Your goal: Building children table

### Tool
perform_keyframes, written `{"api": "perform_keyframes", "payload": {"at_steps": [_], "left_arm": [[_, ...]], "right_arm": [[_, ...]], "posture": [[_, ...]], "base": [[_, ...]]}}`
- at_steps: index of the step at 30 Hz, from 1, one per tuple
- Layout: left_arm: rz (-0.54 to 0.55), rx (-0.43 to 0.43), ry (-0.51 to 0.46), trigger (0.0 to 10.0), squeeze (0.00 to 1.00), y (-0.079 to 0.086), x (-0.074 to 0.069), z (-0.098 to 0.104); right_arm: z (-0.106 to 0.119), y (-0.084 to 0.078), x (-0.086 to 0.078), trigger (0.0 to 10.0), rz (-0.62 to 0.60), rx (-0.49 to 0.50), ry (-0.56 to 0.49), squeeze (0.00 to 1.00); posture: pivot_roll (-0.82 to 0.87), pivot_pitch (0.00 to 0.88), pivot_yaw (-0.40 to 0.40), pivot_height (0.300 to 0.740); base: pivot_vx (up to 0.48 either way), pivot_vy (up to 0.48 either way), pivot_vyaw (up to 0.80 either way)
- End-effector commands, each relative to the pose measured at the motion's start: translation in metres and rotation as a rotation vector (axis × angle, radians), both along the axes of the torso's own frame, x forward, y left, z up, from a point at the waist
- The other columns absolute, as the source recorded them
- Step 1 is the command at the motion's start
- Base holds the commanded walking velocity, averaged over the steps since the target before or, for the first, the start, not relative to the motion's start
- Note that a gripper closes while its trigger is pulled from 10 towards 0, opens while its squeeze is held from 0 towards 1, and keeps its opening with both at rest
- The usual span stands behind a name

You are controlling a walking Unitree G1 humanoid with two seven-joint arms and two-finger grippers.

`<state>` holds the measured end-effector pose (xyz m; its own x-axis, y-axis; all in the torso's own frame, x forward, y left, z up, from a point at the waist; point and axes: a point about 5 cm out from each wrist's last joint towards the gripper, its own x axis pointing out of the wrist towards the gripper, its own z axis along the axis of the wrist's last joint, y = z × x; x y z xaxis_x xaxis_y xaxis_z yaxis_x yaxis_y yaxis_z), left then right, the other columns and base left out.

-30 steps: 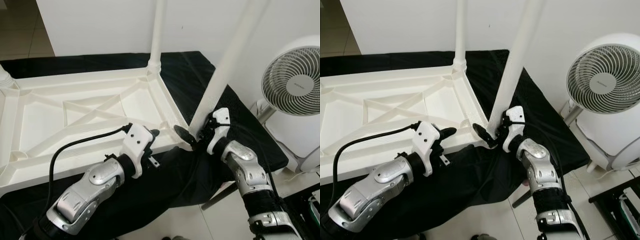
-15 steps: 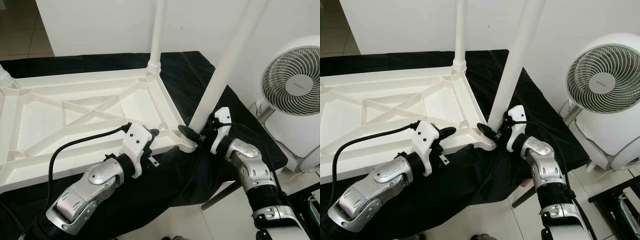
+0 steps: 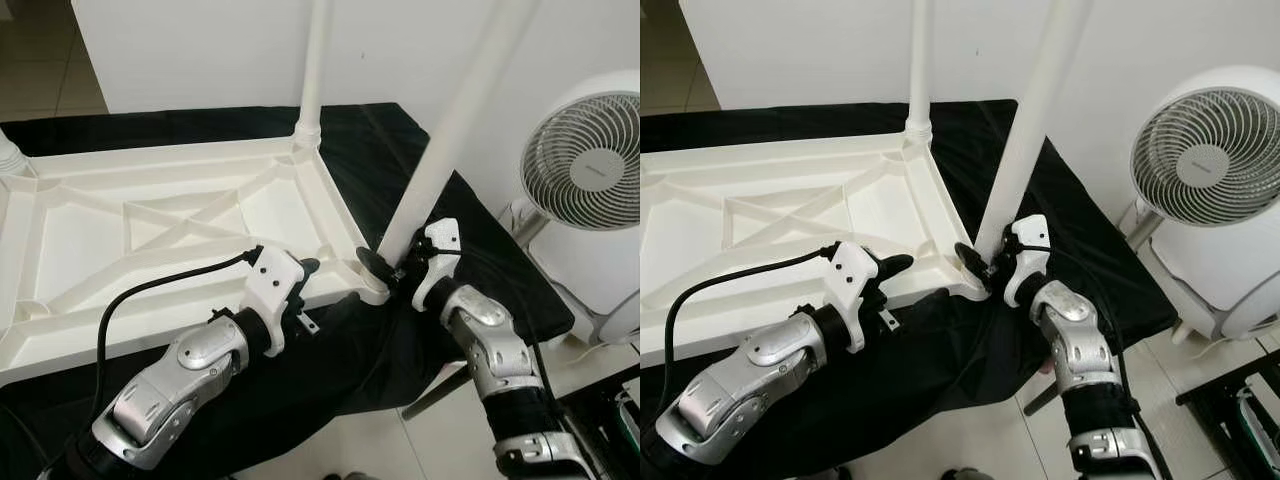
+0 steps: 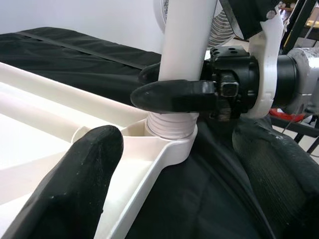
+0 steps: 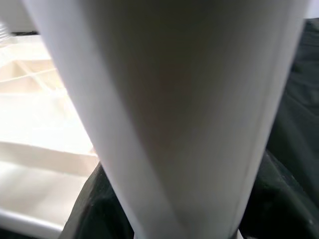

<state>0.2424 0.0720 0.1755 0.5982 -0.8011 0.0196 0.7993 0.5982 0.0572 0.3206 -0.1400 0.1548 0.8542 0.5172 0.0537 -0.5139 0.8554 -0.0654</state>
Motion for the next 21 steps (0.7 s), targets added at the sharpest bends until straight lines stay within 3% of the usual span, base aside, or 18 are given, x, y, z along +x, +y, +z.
{"api": "perform_keyframes", "payload": {"at_steps": [1, 3, 5, 8, 11, 12, 14, 15, 19, 20, 21], "left_arm": [[-0.201, 0.012, 0.018, 10.0, 0.00, -0.007, -0.012, -0.002], [-0.201, 0.012, 0.019, 10.0, 0.00, -0.007, -0.012, -0.003], [-0.200, 0.011, 0.020, 10.0, 0.00, -0.006, -0.012, -0.003], [-0.198, 0.008, 0.020, 10.0, 0.00, -0.007, -0.012, -0.003], [-0.197, 0.007, 0.020, 10.0, 0.00, -0.007, -0.011, -0.003], [-0.196, 0.004, 0.018, 10.0, 0.00, -0.008, -0.010, -0.003], [-0.195, 0.003, 0.017, 10.0, 0.00, -0.009, -0.010, -0.002], [-0.194, 0.002, 0.015, 10.0, 0.00, -0.009, -0.009, -0.002], [-0.192, 0.000, 0.012, 10.0, 0.00, -0.009, -0.008, -0.001], [-0.192, 0.000, 0.011, 10.0, 0.00, -0.009, -0.008, -0.001], [-0.192, -0.001, 0.011, 10.0, 0.00, -0.009, -0.008, -0.001]], "right_arm": [[-0.012, -0.005, -0.002, 10.0, -0.083, -0.002, 0.068, 0.00], [-0.013, -0.005, -0.001, 10.0, -0.137, 0.017, 0.084, 0.00], [-0.016, -0.005, -0.001, 10.0, -0.256, 0.081, 0.136, 0.00], [-0.018, 0.003, -0.004, 10.0, -0.429, 0.110, 0.133, 0.00], [-0.019, 0.006, -0.005, 10.0, -0.482, 0.107, 0.130, 0.00], [-0.024, 0.020, -0.008, 10.0, -0.543, 0.141, 0.161, 0.00], [-0.025, 0.024, -0.009, 10.0, -0.562, 0.153, 0.174, 0.00], [-0.024, 0.032, -0.009, 10.0, -0.521, 0.162, 0.185, 0.00], [-0.018, 0.039, -0.011, 10.0, -0.454, 0.190, 0.170, 0.00], [-0.016, 0.039, -0.011, 10.0, -0.445, 0.193, 0.165, 1.00], [-0.014, 0.038, -0.012, 10.0, -0.449, 0.193, 0.162, 1.00]], "posture": [[0.05, 0.131, -0.071, 0.740], [0.05, 0.130, -0.072, 0.740], [0.05, 0.129, -0.075, 0.740], [0.05, 0.127, -0.076, 0.740], [0.05, 0.127, -0.076, 0.740], [0.05, 0.115, -0.083, 0.740], [0.05, 0.115, -0.083, 0.740], [0.05, 0.111, -0.083, 0.740], [0.05, 0.107, -0.083, 0.740], [0.05, 0.104, -0.083, 0.740], [0.05, 0.104, -0.083, 0.740]], "base": [[0.000, 0.000, 0.00], [0.000, 0.000, 0.00], [0.000, 0.000, 0.00], [0.000, 0.000, 0.00], [0.000, 0.000, 0.00], [0.000, 0.000, 0.00], [0.000, 0.000, 0.00], [0.000, 0.000, 0.00], [0.000, 0.000, 0.00], [0.000, 0.000, 0.00], [0.000, 0.000, 0.00]]}}
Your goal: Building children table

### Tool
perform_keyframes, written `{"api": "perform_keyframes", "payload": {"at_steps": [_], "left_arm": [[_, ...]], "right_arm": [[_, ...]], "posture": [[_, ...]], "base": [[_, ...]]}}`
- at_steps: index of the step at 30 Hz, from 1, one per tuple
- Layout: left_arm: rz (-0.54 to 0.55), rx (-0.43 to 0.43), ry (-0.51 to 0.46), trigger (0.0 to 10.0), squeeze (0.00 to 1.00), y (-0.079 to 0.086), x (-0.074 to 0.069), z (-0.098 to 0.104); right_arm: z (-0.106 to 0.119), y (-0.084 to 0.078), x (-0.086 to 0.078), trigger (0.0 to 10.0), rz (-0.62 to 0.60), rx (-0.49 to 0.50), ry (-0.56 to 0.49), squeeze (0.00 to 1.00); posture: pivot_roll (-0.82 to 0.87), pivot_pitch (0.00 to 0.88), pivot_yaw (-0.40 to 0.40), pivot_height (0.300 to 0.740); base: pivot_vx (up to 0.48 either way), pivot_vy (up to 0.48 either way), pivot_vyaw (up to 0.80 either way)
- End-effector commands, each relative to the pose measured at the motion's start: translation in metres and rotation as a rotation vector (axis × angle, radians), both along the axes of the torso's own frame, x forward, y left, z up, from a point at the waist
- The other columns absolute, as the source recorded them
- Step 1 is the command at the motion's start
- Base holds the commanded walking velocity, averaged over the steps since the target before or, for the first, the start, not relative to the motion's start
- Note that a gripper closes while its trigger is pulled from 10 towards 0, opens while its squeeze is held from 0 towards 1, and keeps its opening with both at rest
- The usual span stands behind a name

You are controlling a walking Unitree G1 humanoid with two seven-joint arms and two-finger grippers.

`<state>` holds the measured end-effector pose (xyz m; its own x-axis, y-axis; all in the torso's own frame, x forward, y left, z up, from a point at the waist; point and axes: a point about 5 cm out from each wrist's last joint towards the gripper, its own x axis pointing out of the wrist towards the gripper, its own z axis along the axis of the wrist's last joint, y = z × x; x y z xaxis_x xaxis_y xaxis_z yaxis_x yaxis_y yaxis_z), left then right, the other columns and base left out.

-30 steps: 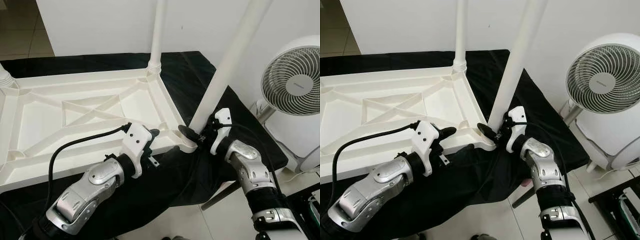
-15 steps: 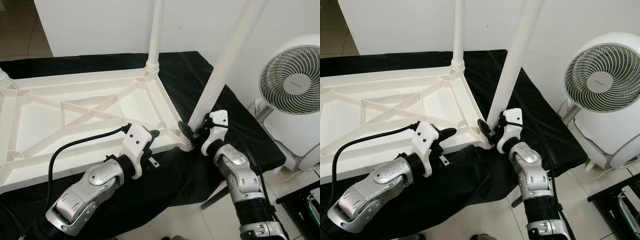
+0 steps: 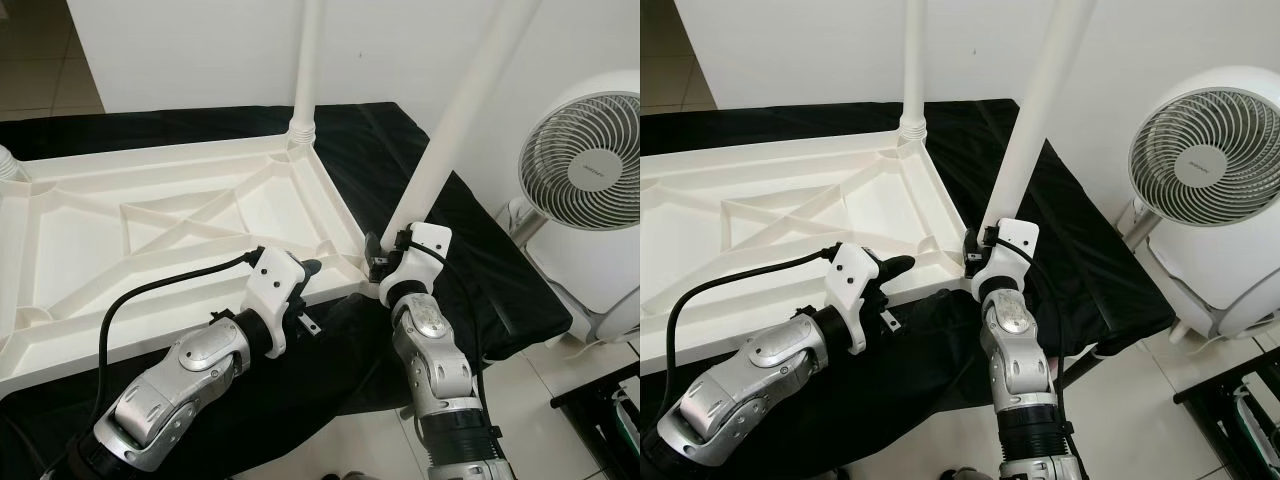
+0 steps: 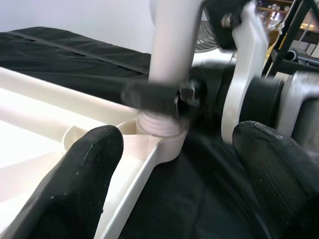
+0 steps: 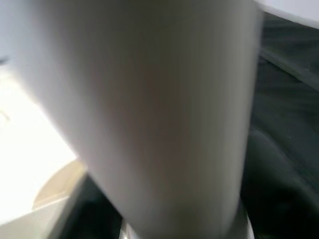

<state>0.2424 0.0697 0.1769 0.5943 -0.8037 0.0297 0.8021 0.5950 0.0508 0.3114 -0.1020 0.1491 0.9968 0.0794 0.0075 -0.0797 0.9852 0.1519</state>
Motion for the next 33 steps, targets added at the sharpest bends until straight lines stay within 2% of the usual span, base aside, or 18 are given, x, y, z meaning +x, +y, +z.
{"api": "perform_keyframes", "payload": {"at_steps": [1, 5, 8, 9, 11, 12, 15, 18, 19, 21, 22, 24, 30, 31, 32, 33], "left_arm": [[-0.188, 0.012, 0.009, 10.0, 0.00, -0.007, -0.008, -0.002], [-0.188, 0.012, 0.007, 10.0, 0.00, -0.007, -0.008, -0.003], [-0.188, 0.009, 0.008, 10.0, 0.00, -0.007, -0.008, -0.003], [-0.189, 0.008, 0.009, 10.0, 0.00, -0.007, -0.009, -0.003], [-0.188, 0.009, 0.009, 10.0, 0.00, -0.007, -0.009, -0.003], [-0.188, 0.009, 0.009, 10.0, 0.00, -0.007, -0.009, -0.003], [-0.187, 0.008, 0.008, 10.0, 0.00, -0.007, -0.008, -0.002], [-0.189, 0.007, 0.008, 10.0, 0.00, -0.007, -0.009, -0.002], [-0.189, 0.007, 0.008, 10.0, 0.00, -0.007, -0.009, -0.002], [-0.188, 0.007, 0.007, 10.0, 0.00, -0.007, -0.008, -0.001], [-0.188, 0.007, 0.007, 10.0, 0.00, -0.007, -0.008, -0.001], [-0.187, 0.007, 0.006, 10.0, 0.00, -0.006, -0.008, -0.001], [-0.178, 0.005, 0.002, 10.0, 0.00, -0.005, -0.008, 0.001], [-0.175, 0.006, 0.002, 10.0, 0.00, -0.005, -0.008, 0.001], [-0.174, 0.006, 0.002, 10.0, 0.00, -0.004, -0.008, 0.001], [-0.172, 0.006, 0.002, 10.0, 0.00, -0.004, -0.008, 0.001]], "right_arm": [[-0.007, -0.002, -0.003, 10.0, 0.028, 0.009, 0.034, 1.00], [-0.004, -0.004, -0.004, 10.0, 0.039, 0.006, 0.014, 1.00], [0.000, -0.019, -0.003, 10.0, 0.152, -0.023, -0.019, 1.00], [0.002, -0.029, -0.003, 10.0, 0.219, -0.049, -0.038, 0.00], [0.006, -0.047, -0.003, 10.0, 0.310, -0.117, -0.070, 0.00], [0.006, -0.047, -0.003, 10.0, 0.310, -0.117, -0.070, 0.00], [0.010, -0.062, -0.001, 10.0, 0.421, -0.193, -0.078, 0.00], [0.011, -0.066, 0.002, 10.0, 0.466, -0.228, -0.083, 0.00], [0.011, -0.066, 0.002, 10.0, 0.466, -0.228, -0.083, 0.00], [0.010, -0.066, 0.006, 10.0, 0.569, -0.249, -0.085, 0.00], [0.010, -0.066, 0.006, 10.0, 0.569, -0.249, -0.085, 0.00], [0.007, -0.062, 0.009, 10.0, 0.644, -0.268, -0.079, 0.00], [0.001, -0.056, 0.018, 10.0, 0.693, -0.268, -0.076, 0.00], [0.001, -0.056, 0.019, 7.1, 0.702, -0.269, -0.084, 0.00], [0.001, -0.055, 0.020, 7.1, 0.708, -0.269, -0.089, 0.00], [0.000, -0.054, 0.021, 0.0, 0.715, -0.267, -0.093, 0.00]], "posture": [[0.05, 0.097, -0.087, 0.740], [0.05, 0.097, -0.087, 0.740], [0.05, 0.100, -0.089, 0.740], [0.04, 0.104, -0.091, 0.740], [0.04, 0.104, -0.091, 0.740], [0.04, 0.104, -0.091, 0.740], [0.04, 0.114, -0.087, 0.740], [0.04, 0.114, -0.087, 0.740], [0.04, 0.114, -0.087, 0.740], [0.05, 0.120, -0.080, 0.740], [0.05, 0.120, -0.080, 0.740], [0.05, 0.119, -0.078, 0.740], [0.06, 0.119, -0.078, 0.740], [0.07, 0.118, -0.078, 0.740], [0.07, 0.118, -0.078, 0.740], [0.07, 0.118, -0.078, 0.740]], "base": [[0.000, 0.000, 0.00], [0.000, 0.000, 0.00], [0.000, 0.000, 0.00], [0.000, 0.000, 0.00], [0.000, 0.000, 0.00], [0.000, 0.000, 0.00], [0.000, 0.000, 0.00], [0.000, 0.000, 0.00], [0.000, 0.000, 0.00], [0.000, 0.000, 0.00], [0.000, 0.000, 0.00], [0.000, 0.000, 0.00], [0.000, 0.000, 0.00], [0.000, 0.000, 0.00], [0.000, 0.000, 0.00], [0.000, 0.000, 0.00]]}}
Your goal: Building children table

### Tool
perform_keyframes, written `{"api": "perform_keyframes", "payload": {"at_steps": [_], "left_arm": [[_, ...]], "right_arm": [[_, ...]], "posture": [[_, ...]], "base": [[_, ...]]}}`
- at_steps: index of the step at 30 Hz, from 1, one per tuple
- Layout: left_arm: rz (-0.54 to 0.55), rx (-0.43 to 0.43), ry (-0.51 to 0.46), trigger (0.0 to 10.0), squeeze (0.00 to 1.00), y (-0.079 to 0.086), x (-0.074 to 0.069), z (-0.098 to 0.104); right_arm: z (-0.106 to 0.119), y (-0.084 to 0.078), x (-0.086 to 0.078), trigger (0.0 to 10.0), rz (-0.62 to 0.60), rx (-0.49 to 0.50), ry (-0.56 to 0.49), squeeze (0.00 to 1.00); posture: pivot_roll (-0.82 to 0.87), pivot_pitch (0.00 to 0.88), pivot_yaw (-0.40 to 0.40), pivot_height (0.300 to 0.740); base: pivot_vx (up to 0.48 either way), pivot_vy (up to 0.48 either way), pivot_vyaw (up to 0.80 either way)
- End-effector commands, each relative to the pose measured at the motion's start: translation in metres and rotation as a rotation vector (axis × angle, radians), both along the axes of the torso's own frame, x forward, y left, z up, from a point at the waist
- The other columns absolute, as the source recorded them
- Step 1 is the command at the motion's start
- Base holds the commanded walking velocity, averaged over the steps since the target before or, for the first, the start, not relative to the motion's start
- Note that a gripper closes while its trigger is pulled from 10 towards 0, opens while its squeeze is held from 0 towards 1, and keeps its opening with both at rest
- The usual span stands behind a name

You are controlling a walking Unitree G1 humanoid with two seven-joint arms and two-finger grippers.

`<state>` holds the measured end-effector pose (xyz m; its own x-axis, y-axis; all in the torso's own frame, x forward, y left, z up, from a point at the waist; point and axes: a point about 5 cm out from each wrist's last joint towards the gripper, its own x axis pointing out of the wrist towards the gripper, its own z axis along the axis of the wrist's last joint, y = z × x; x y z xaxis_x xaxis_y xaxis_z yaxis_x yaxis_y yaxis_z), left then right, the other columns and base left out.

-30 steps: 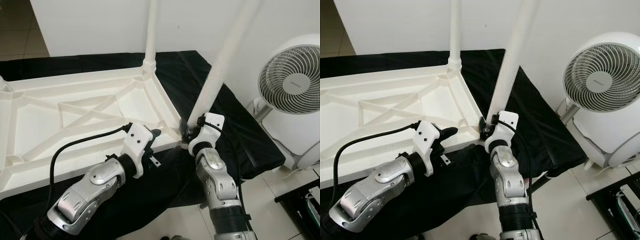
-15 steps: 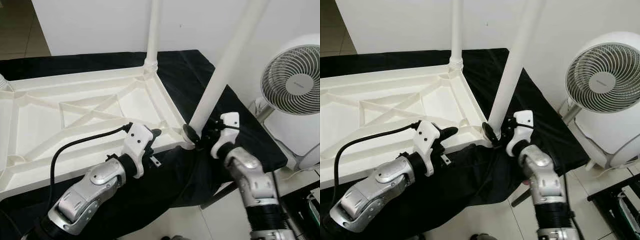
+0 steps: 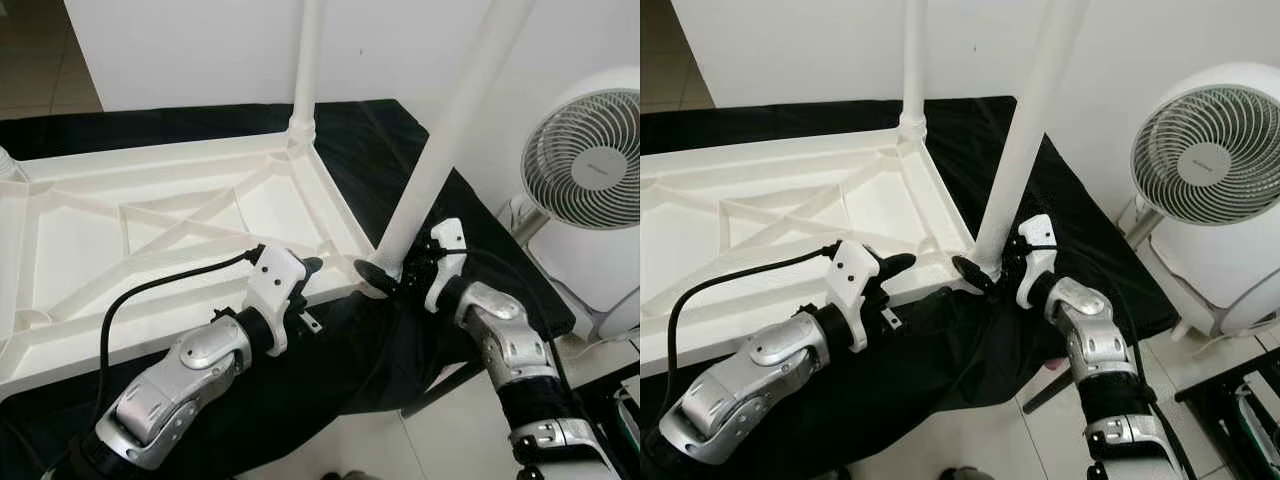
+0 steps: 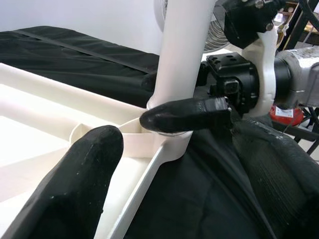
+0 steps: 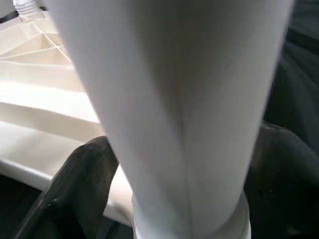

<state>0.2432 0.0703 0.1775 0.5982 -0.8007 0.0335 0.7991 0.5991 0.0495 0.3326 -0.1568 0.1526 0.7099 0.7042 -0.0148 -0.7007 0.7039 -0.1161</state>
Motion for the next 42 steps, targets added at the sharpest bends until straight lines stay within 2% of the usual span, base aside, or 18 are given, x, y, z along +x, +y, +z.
{"api": "perform_keyframes", "payload": {"at_steps": [1, 12, 16, 17, 19, 20, 22, 24, 28, 30, 31, 34, 37, 38, 41, 42], "left_arm": [[-0.177, 0.010, 0.003, 10.0, 0.00, -0.005, -0.008, 0.001], [-0.176, 0.007, -0.002, 10.0, 0.00, -0.005, -0.007, 0.002], [-0.183, 0.002, -0.003, 10.0, 0.00, -0.007, -0.006, 0.002], [-0.184, 0.001, -0.003, 10.0, 0.00, -0.007, -0.006, 0.002], [-0.184, 0.001, -0.003, 10.0, 0.00, -0.007, -0.006, 0.002], [-0.184, -0.002, -0.001, 10.0, 0.00, -0.008, -0.006, 0.002], [-0.184, -0.006, 0.002, 10.0, 0.00, -0.008, -0.007, 0.002], [-0.185, -0.012, 0.010, 10.0, 0.00, -0.009, -0.008, 0.001], [-0.188, -0.015, 0.015, 10.0, 0.00, -0.010, -0.009, 0.000], [-0.193, -0.016, 0.019, 10.0, 0.00, -0.010, -0.010, 0.000], [-0.193, -0.016, 0.019, 10.0, 0.00, -0.010, -0.010, 0.000], [-0.196, -0.016, 0.022, 10.0, 0.00, -0.010, -0.011, 0.000], [-0.197, -0.018, 0.024, 10.0, 0.00, -0.010, -0.012, 0.000], [-0.195, -0.020, 0.025, 10.0, 0.00, -0.010, -0.012, 0.000], [-0.195, -0.020, 0.025, 10.0, 0.00, -0.010, -0.012, 0.000], [-0.193, -0.021, 0.024, 10.0, 0.00, -0.010, -0.012, 0.000]], "right_arm": [[-0.003, 0.001, 0.000, 0.0, 0.016, -0.009, 0.000, 0.00], [-0.005, 0.002, 0.001, 0.0, 0.058, 0.007, -0.034, 0.00], [-0.004, 0.003, -0.007, 0.0, 0.059, 0.037, -0.032, 0.00], [-0.004, 0.004, -0.010, 3.8, 0.046, 0.044, -0.023, 0.00], [-0.004, 0.004, -0.010, 3.8, 0.046, 0.044, -0.023, 0.00], [-0.006, 0.007, -0.013, 10.0, 0.018, 0.057, -0.006, 0.00], [-0.007, 0.010, -0.017, 10.0, -0.019, 0.066, 0.008, 0.00], [-0.009, 0.016, -0.019, 10.0, -0.172, 0.107, 0.040, 0.00], [-0.008, 0.023, -0.022, 10.0, -0.259, 0.138, 0.038, 0.00], [-0.012, 0.032, -0.027, 10.0, -0.405, 0.169, 0.068, 0.00], [-0.012, 0.032, -0.027, 10.0, -0.405, 0.169, 0.068, 0.00], [-0.017, 0.039, -0.032, 10.0, -0.650, 0.151, 0.076, 0.00], [-0.015, 0.046, -0.037, 10.0, -0.716, 0.168, 0.082, 0.00], [-0.013, 0.053, -0.037, 10.0, -0.669, 0.164, 0.074, 0.00], [-0.013, 0.053, -0.037, 10.0, -0.669, 0.164, 0.074, 0.00], [-0.011, 0.057, -0.038, 10.0, -0.633, 0.159, 0.068, 0.00]], "posture": [[0.07, 0.118, -0.078, 0.740], [0.07, 0.108, -0.075, 0.740], [0.06, 0.108, -0.079, 0.740], [0.05, 0.111, -0.083, 0.740], [0.05, 0.111, -0.083, 0.740], [0.05, 0.114, -0.087, 0.740], [0.05, 0.116, -0.088, 0.740], [0.04, 0.123, -0.089, 0.740], [0.04, 0.127, -0.089, 0.740], [0.04, 0.133, -0.086, 0.740], [0.04, 0.133, -0.086, 0.740], [0.03, 0.136, -0.086, 0.740], [0.04, 0.137, -0.089, 0.740], [0.04, 0.137, -0.089, 0.740], [0.04, 0.137, -0.089, 0.740], [0.04, 0.137, -0.089, 0.740]], "base": [[0.000, 0.000, 0.00], [0.000, 0.000, 0.00], [0.000, 0.000, 0.00], [0.000, 0.000, 0.00], [0.000, 0.000, 0.00], [0.000, 0.000, 0.00], [0.000, 0.000, 0.00], [0.000, 0.000, 0.00], [0.000, 0.000, 0.00], [0.000, 0.000, 0.00], [0.000, 0.000, 0.00], [0.000, 0.000, 0.00], [0.000, 0.000, 0.00], [0.000, 0.000, 0.00], [0.000, 0.000, 0.00], [0.000, 0.000, 0.00]]}}
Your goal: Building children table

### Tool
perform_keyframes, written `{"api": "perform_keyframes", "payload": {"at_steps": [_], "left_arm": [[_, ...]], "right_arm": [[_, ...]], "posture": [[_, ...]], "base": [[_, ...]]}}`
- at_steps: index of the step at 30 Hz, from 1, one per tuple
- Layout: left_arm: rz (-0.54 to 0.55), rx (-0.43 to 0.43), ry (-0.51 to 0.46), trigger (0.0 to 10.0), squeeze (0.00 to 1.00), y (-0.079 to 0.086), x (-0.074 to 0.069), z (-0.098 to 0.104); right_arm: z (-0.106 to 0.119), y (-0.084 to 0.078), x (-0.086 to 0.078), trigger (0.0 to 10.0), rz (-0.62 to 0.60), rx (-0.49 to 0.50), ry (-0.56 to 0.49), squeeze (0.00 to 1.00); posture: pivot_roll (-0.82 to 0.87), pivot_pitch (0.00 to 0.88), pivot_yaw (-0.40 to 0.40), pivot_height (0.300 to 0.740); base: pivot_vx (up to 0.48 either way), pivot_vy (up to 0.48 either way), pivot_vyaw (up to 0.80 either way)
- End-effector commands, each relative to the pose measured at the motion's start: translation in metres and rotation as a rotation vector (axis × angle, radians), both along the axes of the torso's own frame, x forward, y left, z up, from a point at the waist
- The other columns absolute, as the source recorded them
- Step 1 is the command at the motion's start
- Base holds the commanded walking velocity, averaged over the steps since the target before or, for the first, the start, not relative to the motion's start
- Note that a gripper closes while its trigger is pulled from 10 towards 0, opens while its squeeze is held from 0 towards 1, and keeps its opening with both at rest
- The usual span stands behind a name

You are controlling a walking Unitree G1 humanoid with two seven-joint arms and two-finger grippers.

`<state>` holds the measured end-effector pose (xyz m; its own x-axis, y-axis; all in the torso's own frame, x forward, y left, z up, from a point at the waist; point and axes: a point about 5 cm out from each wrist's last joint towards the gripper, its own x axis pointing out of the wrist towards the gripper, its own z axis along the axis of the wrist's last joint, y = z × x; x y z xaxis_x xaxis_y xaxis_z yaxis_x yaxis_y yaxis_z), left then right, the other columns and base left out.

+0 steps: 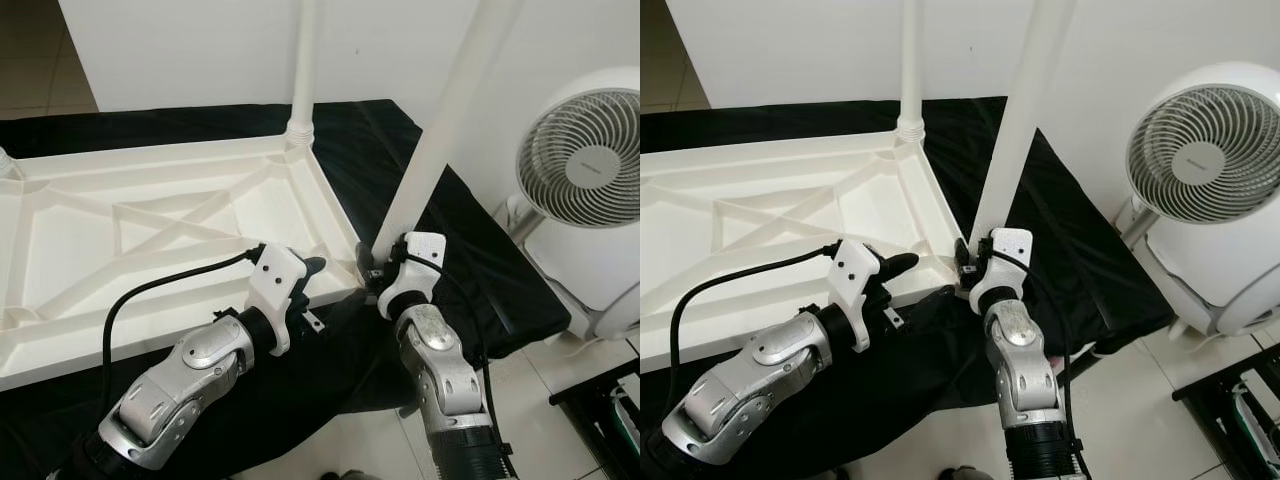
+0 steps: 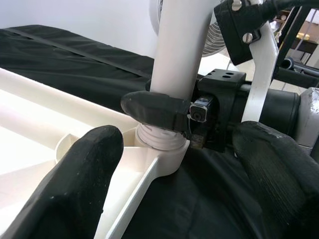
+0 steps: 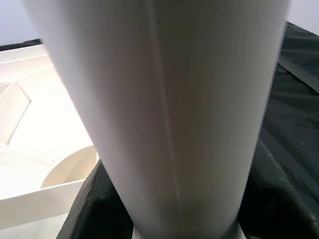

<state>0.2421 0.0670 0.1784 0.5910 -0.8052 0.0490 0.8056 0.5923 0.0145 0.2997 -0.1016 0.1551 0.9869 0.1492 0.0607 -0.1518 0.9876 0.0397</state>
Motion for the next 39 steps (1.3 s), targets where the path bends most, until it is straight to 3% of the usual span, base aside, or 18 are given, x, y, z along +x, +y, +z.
{"api": "perform_keyframes", "payload": {"at_steps": [1, 2, 3, 5, 6, 13, 14, 15, 16, 20, 24, 31, 32, 33, 34, 35, 36, 39], "left_arm": [[-0.183, 0.008, 0.004, 10.0, 0.00, -0.007, -0.010, -0.001], [-0.184, 0.006, 0.003, 10.0, 0.00, -0.007, -0.010, -0.001], [-0.187, 0.007, -0.003, 10.0, 0.00, -0.008, -0.009, 0.000], [-0.187, 0.007, -0.003, 10.0, 0.00, -0.008, -0.009, 0.000], [-0.186, 0.007, -0.005, 10.0, 0.00, -0.008, -0.009, 0.001], [-0.180, 0.002, -0.007, 10.0, 0.00, -0.008, -0.008, 0.001], [-0.178, 0.002, -0.006, 10.0, 0.00, -0.007, -0.008, 0.001], [-0.178, 0.002, -0.006, 10.0, 0.00, -0.007, -0.008, 0.001], [-0.175, 0.002, -0.005, 10.0, 0.00, -0.007, -0.008, 0.001], [-0.171, 0.005, -0.006, 10.0, 0.00, -0.006, -0.008, 0.001], [-0.165, 0.011, -0.015, 10.0, 0.00, -0.005, -0.006, 0.002], [-0.159, 0.016, -0.022, 10.0, 0.00, -0.004, -0.005, 0.003], [-0.155, 0.017, -0.024, 10.0, 0.00, -0.003, -0.005, 0.003], [-0.155, 0.017, -0.024, 10.0, 0.00, -0.003, -0.005, 0.003], [-0.154, 0.017, -0.024, 10.0, 0.00, -0.003, -0.005, 0.003], [-0.154, 0.017, -0.024, 10.0, 0.00, -0.002, -0.005, 0.003], [-0.153, 0.018, -0.024, 10.0, 0.00, -0.002, -0.005, 0.003], [-0.149, 0.019, -0.026, 10.0, 0.00, -0.001, -0.004, 0.004]], "right_arm": [[-0.013, 0.000, -0.005, 10.0, 0.014, 0.018, 0.069, 0.00], [-0.012, -0.003, -0.005, 10.0, 0.038, 0.035, 0.066, 0.00], [-0.011, -0.009, -0.005, 10.0, 0.055, 0.048, 0.063, 0.84], [-0.011, -0.009, -0.005, 10.0, 0.055, 0.048, 0.063, 0.84], [-0.009, -0.012, -0.004, 10.0, 0.068, 0.059, 0.060, 1.00], [0.001, -0.020, -0.003, 10.0, 0.185, 0.038, 0.019, 1.00], [0.005, -0.022, -0.003, 10.0, 0.240, -0.003, -0.012, 0.23], [0.005, -0.022, -0.003, 10.0, 0.240, -0.003, -0.012, 0.23], [0.007, -0.027, -0.003, 10.0, 0.295, -0.035, -0.034, 0.00], [0.013, -0.039, 0.005, 10.0, 0.393, -0.074, -0.062, 0.00], [0.017, -0.043, 0.014, 10.0, 0.566, -0.139, -0.071, 0.00], [0.012, -0.044, 0.024, 10.0, 0.655, -0.199, -0.042, 0.00], [0.010, -0.045, 0.028, 8.9, 0.682, -0.208, -0.027, 0.00], [0.010, -0.045, 0.028, 8.9, 0.682, -0.208, -0.027, 0.00], [0.008, -0.044, 0.029, 2.8, 0.702, -0.215, -0.017, 0.00], [0.007, -0.044, 0.030, 2.8, 0.716, -0.218, -0.010, 0.00], [0.005, -0.044, 0.031, 0.0, 0.734, -0.222, -0.010, 0.00], [-0.001, -0.046, 0.034, 0.0, 0.758, -0.225, 0.005, 0.00]], "posture": [[0.03, 0.135, -0.087, 0.740], [0.03, 0.135, -0.087, 0.740], [0.03, 0.135, -0.087, 0.740], [0.03, 0.135, -0.087, 0.740], [0.03, 0.130, -0.090, 0.740], [0.03, 0.130, -0.090, 0.740], [0.04, 0.128, -0.096, 0.740], [0.04, 0.128, -0.096, 0.740], [0.04, 0.128, -0.096, 0.740], [0.05, 0.119, -0.097, 0.740], [0.06, 0.111, -0.097, 0.740], [0.08, 0.102, -0.099, 0.740], [0.08, 0.100, -0.100, 0.740], [0.08, 0.100, -0.100, 0.740], [0.08, 0.099, -0.100, 0.740], [0.08, 0.099, -0.100, 0.740], [0.09, 0.099, -0.100, 0.740], [0.09, 0.098, -0.096, 0.740]], "base": [[0.000, 0.000, 0.00], [0.000, 0.000, 0.00], [0.000, 0.000, 0.00], [0.000, 0.000, 0.00], [0.000, 0.000, 0.00], [0.000, 0.000, 0.00], [0.000, 0.000, 0.00], [0.000, 0.000, 0.00], [0.000, 0.000, 0.00], [0.000, 0.000, 0.00], [0.000, 0.000, 0.00], [0.000, 0.000, 0.00], [0.000, 0.000, 0.00], [0.000, 0.000, 0.00], [0.000, 0.000, 0.00], [0.000, 0.000, 0.00], [0.000, 0.000, 0.00], [0.000, 0.000, 0.00]]}}
